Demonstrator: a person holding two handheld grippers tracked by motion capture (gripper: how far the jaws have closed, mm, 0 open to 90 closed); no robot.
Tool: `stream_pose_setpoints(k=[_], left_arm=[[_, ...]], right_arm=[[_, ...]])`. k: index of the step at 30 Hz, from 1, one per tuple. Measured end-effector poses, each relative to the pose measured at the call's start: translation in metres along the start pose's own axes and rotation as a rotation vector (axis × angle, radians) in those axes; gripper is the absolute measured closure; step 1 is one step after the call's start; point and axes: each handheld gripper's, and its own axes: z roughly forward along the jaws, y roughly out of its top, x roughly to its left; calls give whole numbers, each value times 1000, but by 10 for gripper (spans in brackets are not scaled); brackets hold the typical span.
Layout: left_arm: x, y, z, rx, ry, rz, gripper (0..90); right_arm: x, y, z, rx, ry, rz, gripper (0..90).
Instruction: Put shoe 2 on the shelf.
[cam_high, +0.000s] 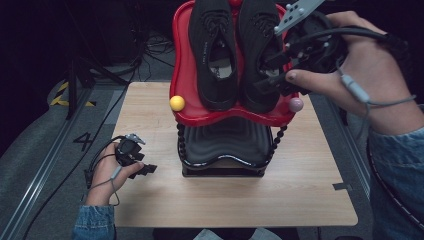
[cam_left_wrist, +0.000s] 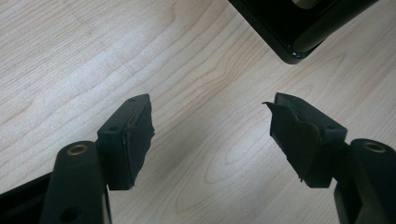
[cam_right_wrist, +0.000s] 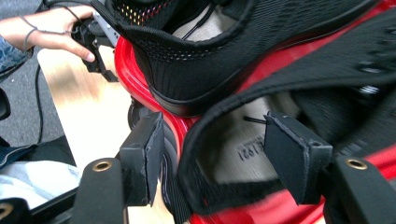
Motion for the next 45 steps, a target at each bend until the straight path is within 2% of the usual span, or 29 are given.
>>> stream_pose_setpoints(k=[5,10,14,19,20,21,22,26,34,39,40,45], left_arm=[[0,-3,-1,6,4,-10,306],[0,-5,-1,6,5,-11,305],[1,-5,-2,5,6,-10,305],[2,-6,-2,3,14,-9,304],[2,-6,-2,3,14,-9,304],[2,-6,-2,6,12,-12,304],[3,-6,-2,8,13,-13,304],[3,-7,-3,8,13,-18,303],[5,-9,-4,5,16,-29,303],[5,-11,-4,2,20,-33,303],[5,-11,-4,2,20,-33,303],[5,-12,-5,1,23,-38,302]], right_arm=[[-5,-9,-21,-38,-19,24,388],[-10,-20,-38,-77,-15,51,383],[-14,-30,-51,-109,-40,60,386],[-23,-55,-63,-107,-63,106,388],[-23,-55,-63,-107,-63,106,388],[-27,-68,-63,-97,-69,134,387],[-27,-68,-63,-97,-69,134,387],[-37,-95,-59,-85,-71,186,385],[-56,-149,-39,-53,-74,276,374],[-63,-184,-15,-29,-57,330,374],[-63,-184,-15,-29,-57,330,374],[-69,-219,17,7,-48,374,370]])
